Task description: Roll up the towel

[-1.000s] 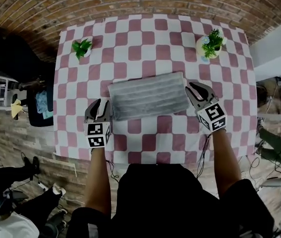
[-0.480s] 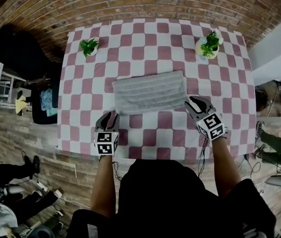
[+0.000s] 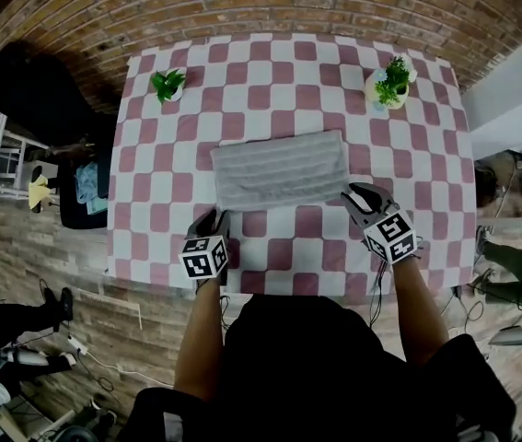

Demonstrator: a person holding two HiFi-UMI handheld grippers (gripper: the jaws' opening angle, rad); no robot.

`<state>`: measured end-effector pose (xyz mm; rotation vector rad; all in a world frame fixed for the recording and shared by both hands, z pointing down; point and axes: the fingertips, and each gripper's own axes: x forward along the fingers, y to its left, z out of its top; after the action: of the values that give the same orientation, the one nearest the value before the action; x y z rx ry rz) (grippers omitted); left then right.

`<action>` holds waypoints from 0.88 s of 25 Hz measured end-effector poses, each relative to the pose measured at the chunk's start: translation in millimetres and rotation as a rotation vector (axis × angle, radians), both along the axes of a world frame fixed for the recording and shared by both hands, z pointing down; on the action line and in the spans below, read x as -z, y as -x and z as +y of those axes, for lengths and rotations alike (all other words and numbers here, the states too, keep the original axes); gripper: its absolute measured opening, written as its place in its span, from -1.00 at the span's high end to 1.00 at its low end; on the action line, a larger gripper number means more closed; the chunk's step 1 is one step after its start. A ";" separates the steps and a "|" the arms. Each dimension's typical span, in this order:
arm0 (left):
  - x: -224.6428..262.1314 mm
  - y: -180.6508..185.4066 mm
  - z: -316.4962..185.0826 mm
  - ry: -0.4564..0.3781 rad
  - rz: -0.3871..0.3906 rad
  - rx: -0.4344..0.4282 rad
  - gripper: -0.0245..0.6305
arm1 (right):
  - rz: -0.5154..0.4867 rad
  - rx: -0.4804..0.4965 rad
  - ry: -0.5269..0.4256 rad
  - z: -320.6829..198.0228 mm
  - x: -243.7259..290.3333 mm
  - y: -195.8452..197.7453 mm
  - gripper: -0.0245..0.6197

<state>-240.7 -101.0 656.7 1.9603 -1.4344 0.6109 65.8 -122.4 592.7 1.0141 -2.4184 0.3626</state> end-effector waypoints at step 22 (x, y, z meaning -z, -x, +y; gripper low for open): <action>-7.8 2.8 -5.1 0.144 1.052 0.860 0.29 | -0.036 0.096 0.000 2.9 2.4 43.8 0.66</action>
<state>-243.5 -106.2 664.6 1.0273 -1.2491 -0.6137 22.0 -119.6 590.3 0.8950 -2.4886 0.3504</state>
